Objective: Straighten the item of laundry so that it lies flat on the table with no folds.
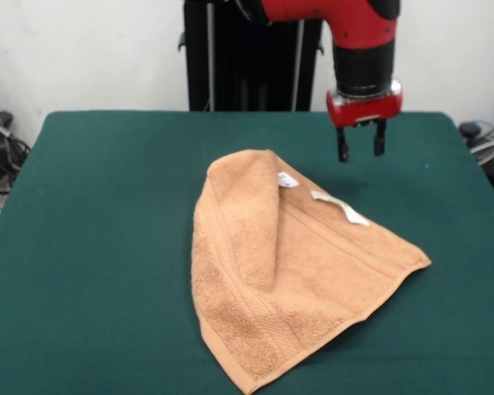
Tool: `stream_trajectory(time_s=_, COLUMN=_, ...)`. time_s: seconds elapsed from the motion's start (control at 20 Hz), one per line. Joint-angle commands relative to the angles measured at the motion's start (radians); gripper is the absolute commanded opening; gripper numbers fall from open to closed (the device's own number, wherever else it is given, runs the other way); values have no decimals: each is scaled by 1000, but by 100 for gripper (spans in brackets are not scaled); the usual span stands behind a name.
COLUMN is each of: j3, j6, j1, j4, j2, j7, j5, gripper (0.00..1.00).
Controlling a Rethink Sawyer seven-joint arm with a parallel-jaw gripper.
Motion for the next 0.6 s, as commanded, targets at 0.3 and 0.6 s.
stream_trajectory(time_s=0.3, j3=-76, j6=-217, j1=62, j4=-92, j2=30, j7=224, j5=17, gripper=100)
stream_trajectory(time_s=0.6, j3=-62, j6=-284, j1=44, j4=-130, j2=78, j7=216, j5=22, gripper=100)
